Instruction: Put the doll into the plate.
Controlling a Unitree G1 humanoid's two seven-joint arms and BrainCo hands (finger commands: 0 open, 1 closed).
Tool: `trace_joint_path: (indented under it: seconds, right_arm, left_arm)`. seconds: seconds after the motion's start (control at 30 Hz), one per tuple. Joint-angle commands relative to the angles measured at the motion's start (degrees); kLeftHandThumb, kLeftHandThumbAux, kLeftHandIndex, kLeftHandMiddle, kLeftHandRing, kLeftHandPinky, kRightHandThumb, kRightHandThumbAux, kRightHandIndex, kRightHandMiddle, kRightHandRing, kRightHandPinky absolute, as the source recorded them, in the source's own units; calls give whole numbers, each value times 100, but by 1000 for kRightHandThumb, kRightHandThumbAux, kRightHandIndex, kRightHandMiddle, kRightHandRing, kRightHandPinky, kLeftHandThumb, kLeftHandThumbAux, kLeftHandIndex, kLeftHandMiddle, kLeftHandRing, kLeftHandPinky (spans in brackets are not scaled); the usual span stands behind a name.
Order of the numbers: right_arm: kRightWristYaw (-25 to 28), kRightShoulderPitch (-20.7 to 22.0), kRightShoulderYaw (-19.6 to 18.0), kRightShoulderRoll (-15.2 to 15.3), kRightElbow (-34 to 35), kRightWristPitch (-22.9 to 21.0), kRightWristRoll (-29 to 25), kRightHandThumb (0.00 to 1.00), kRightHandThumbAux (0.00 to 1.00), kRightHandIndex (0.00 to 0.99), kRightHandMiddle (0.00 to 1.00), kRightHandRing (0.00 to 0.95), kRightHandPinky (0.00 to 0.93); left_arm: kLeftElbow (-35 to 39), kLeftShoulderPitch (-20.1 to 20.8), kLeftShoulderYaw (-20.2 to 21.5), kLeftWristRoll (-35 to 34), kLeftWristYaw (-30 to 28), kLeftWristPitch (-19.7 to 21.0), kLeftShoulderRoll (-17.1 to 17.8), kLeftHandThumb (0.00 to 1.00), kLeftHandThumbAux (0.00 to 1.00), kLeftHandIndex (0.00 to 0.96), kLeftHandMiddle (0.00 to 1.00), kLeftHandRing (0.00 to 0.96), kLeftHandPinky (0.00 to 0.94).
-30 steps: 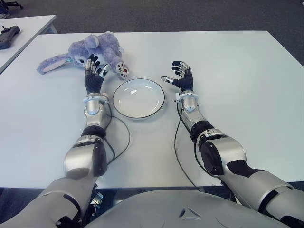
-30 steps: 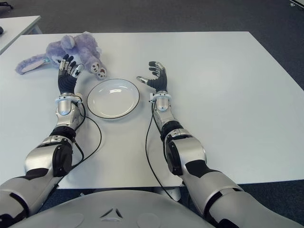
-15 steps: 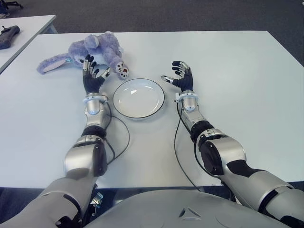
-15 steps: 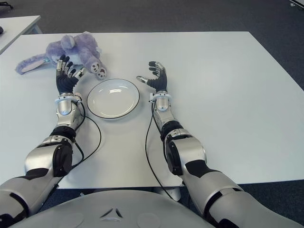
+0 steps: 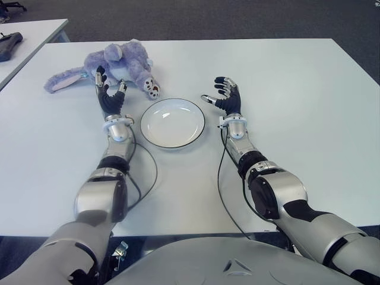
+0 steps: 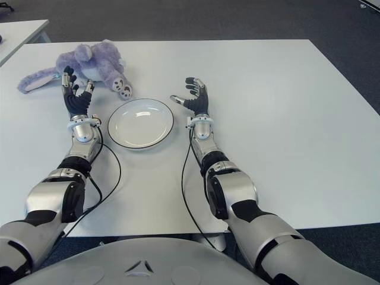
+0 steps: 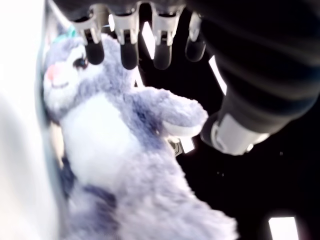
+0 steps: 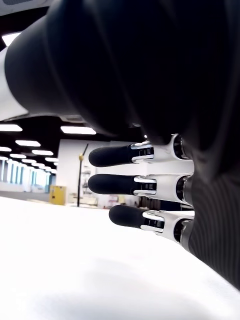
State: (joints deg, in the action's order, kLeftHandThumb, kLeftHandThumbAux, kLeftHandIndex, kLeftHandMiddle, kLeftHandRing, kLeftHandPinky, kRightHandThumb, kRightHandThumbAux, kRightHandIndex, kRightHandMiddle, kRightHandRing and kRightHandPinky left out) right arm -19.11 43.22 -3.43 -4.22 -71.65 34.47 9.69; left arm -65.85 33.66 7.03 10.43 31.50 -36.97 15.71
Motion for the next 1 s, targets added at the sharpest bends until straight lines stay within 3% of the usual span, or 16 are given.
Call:
trace_joint_path:
  seconds: [0.03,0.37,0.73,1.0]
  right_arm:
    - [-62,-1309,29,-397,-635,-222,85,0,962,272,283,278,228]
    - [-64,-1292,-9,-434,-635,-245,41,0,966,273,283,282,236]
    - [-125,-1294,27,-460,-635,-274,53,0,960,281,292,294,242]
    - [-66,-1292,15,-477,-635,-275,13,0,954,276,289,285,220]
  left_arm:
    - [-730,-1066,-553,694,504,453,247,446,612,46,109,99,101]
    - [-766,-900,-1226,1332,952,675,687,475,600,36,140,137,131]
    - [-832,-853,-1807,1774,878,761,1270,441,617,16,131,140,125]
    - [-839,-786,-2190,2075,1053,899,1493,415,617,0,101,123,152]
